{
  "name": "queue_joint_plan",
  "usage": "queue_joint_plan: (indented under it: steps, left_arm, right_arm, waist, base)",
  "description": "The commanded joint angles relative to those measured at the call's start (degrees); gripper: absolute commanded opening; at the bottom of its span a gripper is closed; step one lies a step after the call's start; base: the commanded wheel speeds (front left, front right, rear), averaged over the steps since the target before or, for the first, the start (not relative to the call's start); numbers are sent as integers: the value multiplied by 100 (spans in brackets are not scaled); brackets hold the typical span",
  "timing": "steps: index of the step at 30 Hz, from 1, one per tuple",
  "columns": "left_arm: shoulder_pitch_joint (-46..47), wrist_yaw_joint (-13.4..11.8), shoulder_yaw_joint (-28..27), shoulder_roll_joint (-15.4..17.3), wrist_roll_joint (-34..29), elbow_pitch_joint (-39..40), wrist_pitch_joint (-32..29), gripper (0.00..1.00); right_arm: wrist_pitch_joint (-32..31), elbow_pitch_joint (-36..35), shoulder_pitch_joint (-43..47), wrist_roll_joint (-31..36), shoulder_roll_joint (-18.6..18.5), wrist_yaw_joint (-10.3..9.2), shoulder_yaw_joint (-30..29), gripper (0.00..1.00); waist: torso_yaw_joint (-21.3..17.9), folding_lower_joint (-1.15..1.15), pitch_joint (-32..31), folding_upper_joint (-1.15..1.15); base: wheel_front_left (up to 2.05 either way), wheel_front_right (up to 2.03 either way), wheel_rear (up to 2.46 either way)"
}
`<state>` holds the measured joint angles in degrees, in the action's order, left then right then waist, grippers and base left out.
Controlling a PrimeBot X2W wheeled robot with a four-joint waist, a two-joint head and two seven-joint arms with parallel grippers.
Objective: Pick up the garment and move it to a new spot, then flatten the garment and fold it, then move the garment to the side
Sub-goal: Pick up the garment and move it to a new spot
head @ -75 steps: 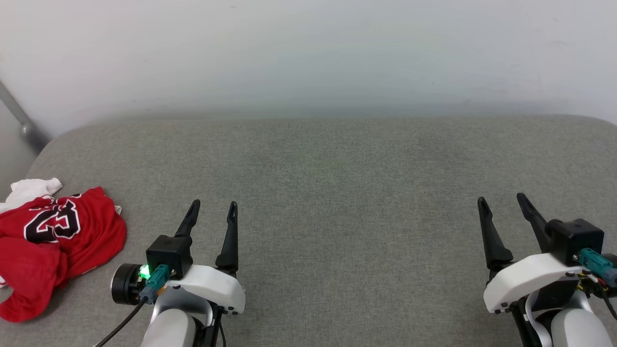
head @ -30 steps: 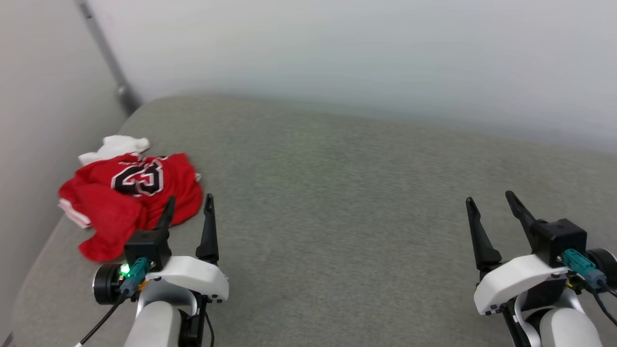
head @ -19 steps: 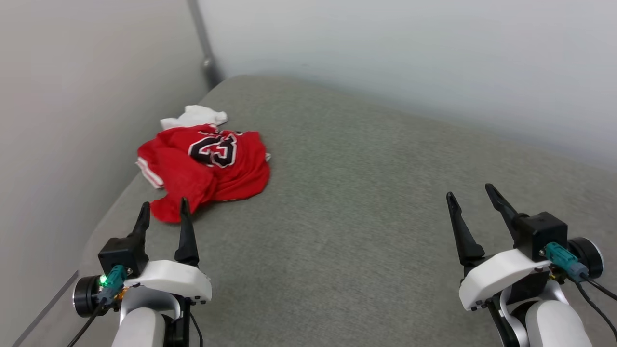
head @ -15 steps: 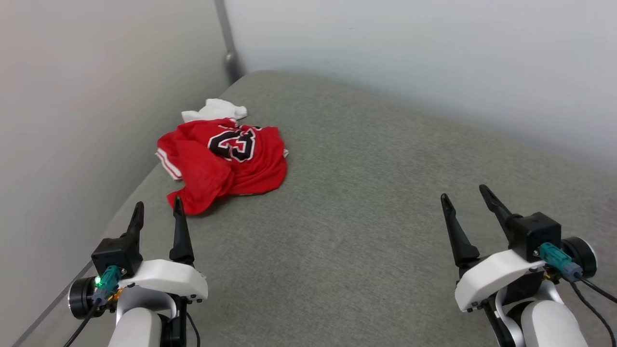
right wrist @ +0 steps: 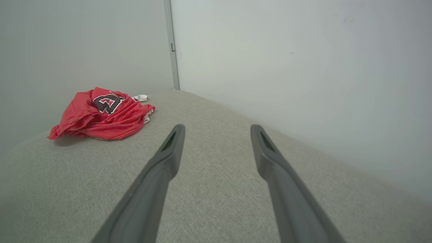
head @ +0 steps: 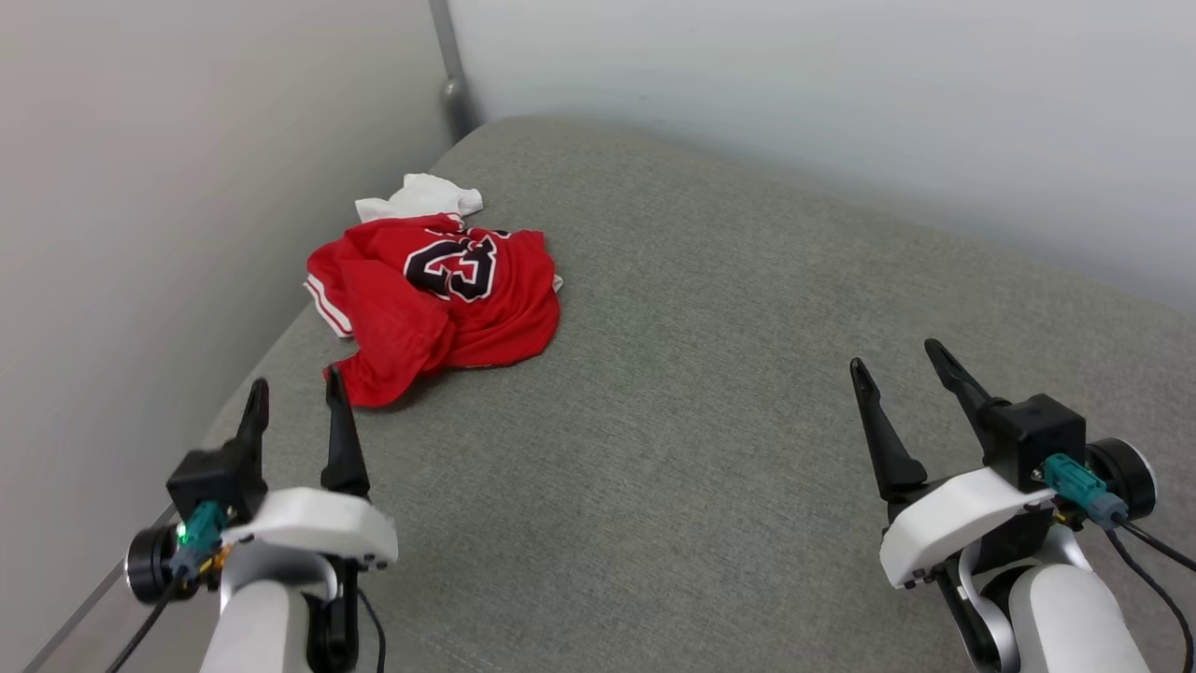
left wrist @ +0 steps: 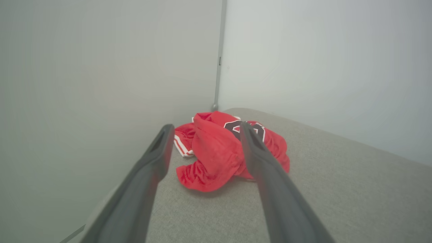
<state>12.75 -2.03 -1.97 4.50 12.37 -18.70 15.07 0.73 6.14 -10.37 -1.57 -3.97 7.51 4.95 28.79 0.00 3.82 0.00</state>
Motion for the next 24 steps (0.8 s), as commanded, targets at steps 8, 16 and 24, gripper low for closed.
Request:
queue_joint_plan:
  steps: [8, 16, 24]
  left_arm:
    - [1280, 218, 39, 323, 60, -345, -377, 100]
    - [2876, 536, -139, 1302, 305, -1070, -2343, 100]
    - [3876, 784, -482, 2212, 1132, -2066, -5243, 100]
  right_arm:
    - [-76, -97, -199, 10, -76, -4, 14, 100]
    - [-148, -232, -475, -16, -165, -4, 86, 100]
    - [-80, -262, -817, -62, -278, -4, 38, 100]
  waist:
    - [-380, 0, 333, 0]
    - [-1090, 0, 1038, 0]
    - [-1701, 0, 1896, 0]
  base:
    - [0, 0, 0]
    - [0, 0, 0]
    - [0, 0, 0]
